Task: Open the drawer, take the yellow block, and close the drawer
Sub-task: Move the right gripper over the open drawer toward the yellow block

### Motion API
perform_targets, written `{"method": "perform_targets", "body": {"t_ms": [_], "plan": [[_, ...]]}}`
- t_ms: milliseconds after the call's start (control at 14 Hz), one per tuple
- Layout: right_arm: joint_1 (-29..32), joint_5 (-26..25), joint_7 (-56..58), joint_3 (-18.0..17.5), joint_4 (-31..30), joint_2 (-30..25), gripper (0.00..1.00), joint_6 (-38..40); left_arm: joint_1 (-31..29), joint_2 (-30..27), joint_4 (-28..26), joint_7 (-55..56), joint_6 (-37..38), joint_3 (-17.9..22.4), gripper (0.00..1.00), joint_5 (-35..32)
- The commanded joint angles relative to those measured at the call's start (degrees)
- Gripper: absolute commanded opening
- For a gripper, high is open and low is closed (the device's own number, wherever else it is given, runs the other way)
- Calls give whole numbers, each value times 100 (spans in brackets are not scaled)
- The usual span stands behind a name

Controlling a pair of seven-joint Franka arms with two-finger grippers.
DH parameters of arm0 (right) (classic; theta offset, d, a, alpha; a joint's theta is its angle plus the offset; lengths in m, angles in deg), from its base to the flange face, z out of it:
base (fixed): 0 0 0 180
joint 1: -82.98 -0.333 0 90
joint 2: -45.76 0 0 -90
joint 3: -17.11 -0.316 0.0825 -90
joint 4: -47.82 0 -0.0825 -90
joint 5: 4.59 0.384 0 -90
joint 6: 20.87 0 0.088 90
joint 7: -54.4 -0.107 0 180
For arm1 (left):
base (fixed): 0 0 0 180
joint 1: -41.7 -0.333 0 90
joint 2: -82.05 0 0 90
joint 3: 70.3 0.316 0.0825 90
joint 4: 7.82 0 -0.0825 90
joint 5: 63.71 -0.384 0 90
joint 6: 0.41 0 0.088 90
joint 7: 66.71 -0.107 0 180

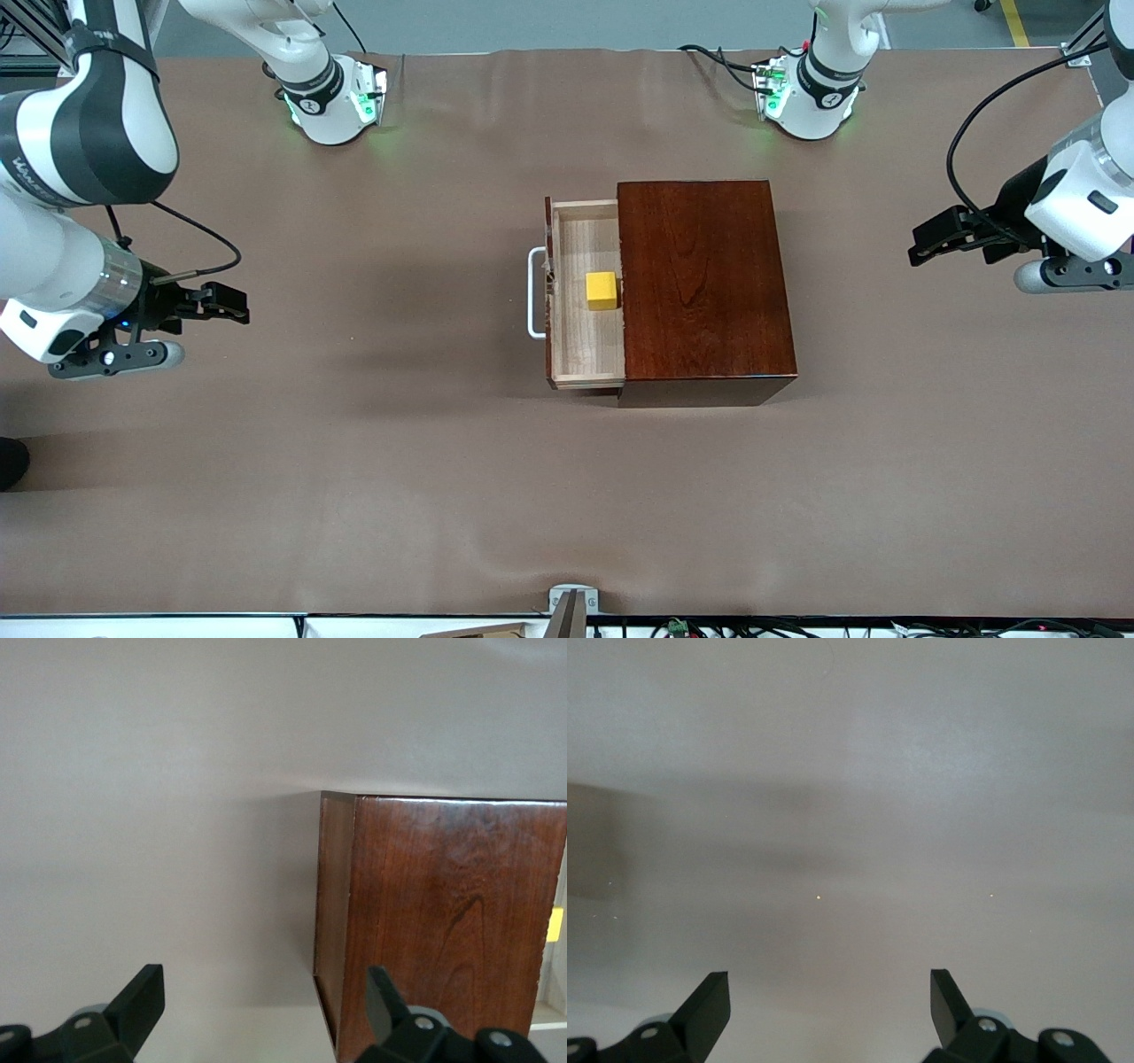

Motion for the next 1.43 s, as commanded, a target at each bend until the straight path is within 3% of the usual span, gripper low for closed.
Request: {"method": "perform_targets", "body": {"t_ms": [0, 358, 788, 1002, 1360], "plan": [[-75, 69, -65, 22, 160, 150, 100, -60, -54, -227, -233, -204, -185, -59, 100, -243], [-268, 51, 58, 22, 169, 378, 100, -122, -63, -271, -294, -213, -238, -50, 100, -508], [-1216, 148, 225, -163, 169, 599, 100, -87, -54, -218, -286, -204, -238, -59, 100, -508], [-1796, 209, 1005, -163, 178, 607, 100, -157, -37, -183, -268, -195, -247, -59, 100, -508], [-2447, 271, 2454, -163, 169, 677, 100, -973, -28, -130, -268, -195, -274, -67, 100, -508]]}}
